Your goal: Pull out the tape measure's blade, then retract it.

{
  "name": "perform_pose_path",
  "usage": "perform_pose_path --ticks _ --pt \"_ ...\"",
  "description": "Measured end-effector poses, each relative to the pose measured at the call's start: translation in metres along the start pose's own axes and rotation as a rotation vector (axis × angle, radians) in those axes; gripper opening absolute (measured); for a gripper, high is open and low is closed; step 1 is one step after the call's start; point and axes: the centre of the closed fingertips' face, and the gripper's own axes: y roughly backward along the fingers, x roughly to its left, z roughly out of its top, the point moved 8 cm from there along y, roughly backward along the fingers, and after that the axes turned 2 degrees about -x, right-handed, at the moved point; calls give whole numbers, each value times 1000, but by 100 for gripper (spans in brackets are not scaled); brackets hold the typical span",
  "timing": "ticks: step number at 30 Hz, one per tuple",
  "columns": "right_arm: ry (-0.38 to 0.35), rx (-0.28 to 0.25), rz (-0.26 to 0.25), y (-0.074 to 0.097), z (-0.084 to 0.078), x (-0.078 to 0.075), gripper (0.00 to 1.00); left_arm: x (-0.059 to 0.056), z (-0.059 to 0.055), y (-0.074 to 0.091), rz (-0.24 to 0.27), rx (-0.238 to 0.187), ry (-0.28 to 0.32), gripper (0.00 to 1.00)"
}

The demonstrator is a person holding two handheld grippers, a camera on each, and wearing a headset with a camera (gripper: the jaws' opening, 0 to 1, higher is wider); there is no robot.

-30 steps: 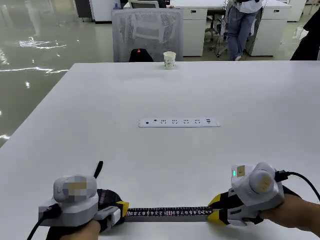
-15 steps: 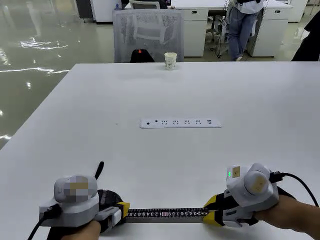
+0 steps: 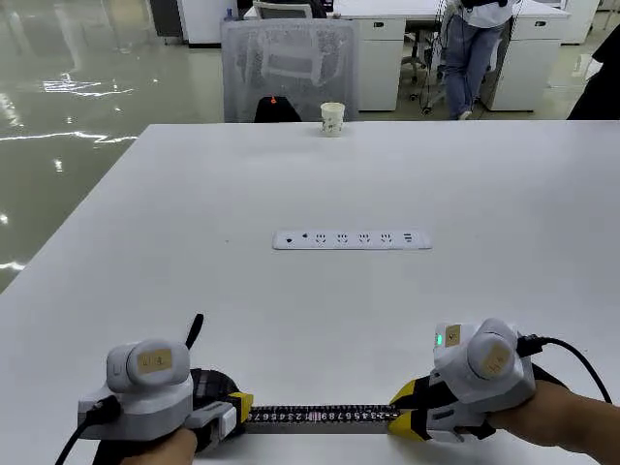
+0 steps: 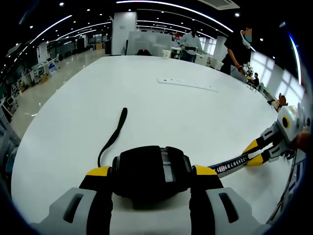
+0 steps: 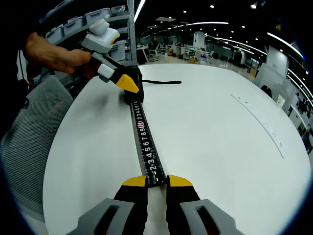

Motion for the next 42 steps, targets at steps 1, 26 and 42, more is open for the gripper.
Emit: perform_pose_path --ticks 1,26,42 --pt "1 -1 -1 -1 1 0 10 0 0 0 0 0 1 58" --pt "5 -18 11 -15 13 5 10 1 0 0 -7 6 8 59" --pt "3 -24 14 -19 17 5 10 1 1 0 -8 9 9 59"
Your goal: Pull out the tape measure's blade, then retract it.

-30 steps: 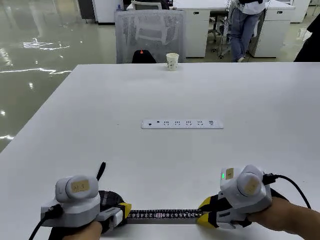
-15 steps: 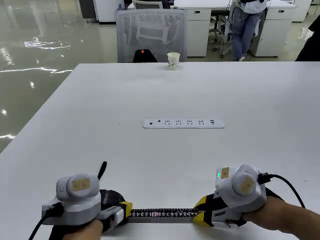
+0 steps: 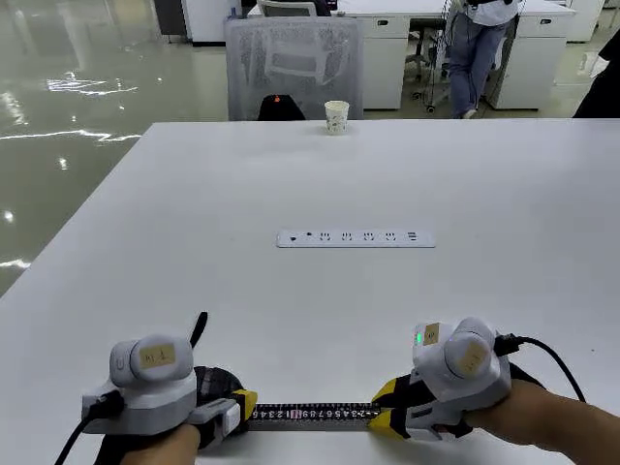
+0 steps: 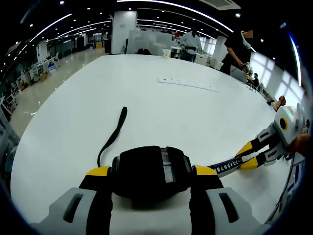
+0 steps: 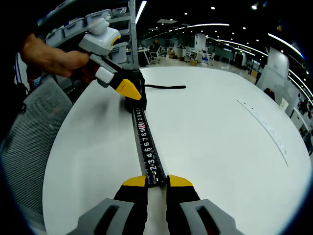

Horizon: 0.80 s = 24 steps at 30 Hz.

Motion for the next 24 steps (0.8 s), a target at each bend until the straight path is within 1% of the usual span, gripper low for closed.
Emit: perform_pose_path --ticks 24 --pt "1 -17 14 -15 13 3 10 1 0 1 -4 4 4 59"
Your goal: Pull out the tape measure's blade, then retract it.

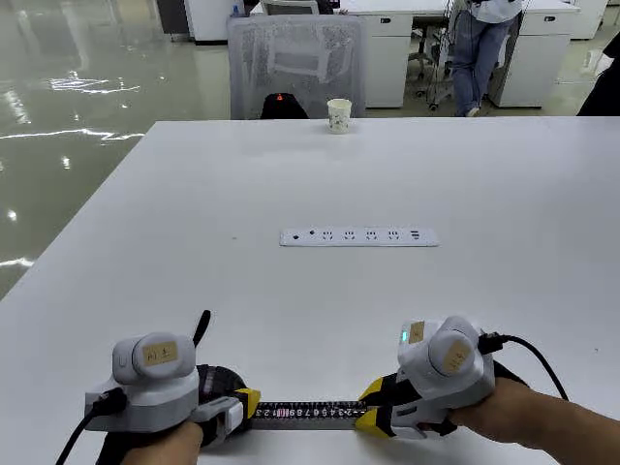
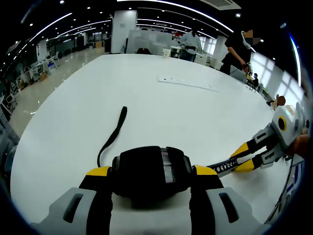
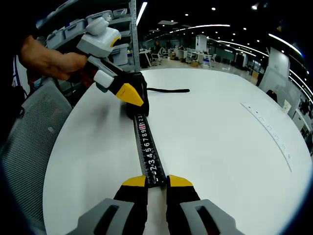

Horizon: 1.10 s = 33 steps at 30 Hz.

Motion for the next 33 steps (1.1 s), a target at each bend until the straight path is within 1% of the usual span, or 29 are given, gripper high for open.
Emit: perform_pose_path --ticks 33 --pt "9 -19 16 -21 20 5 10 0 0 0 -6 5 6 59"
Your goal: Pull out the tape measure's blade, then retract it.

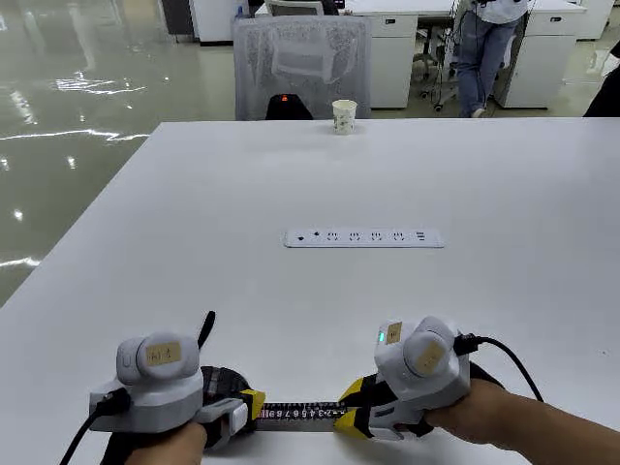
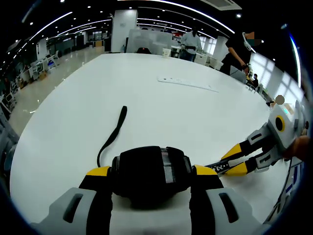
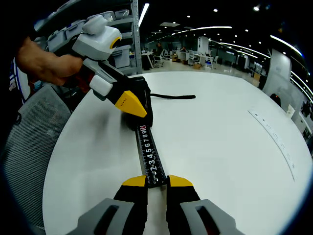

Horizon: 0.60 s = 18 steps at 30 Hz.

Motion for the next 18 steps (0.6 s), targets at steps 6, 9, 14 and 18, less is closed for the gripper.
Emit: perform_pose_path --ticks 6,9,14,18 --pt "1 -4 4 -5 4 1 10 0 0 0 -1 1 0 59" --pt "2 -6 5 -8 6 2 10 1 0 0 -2 3 1 59" --pt "2 -9 6 -12 9 2 10 1 0 0 -4 3 3 59" --pt "2 -11 8 -15 12 4 10 1 0 0 -5 4 5 59"
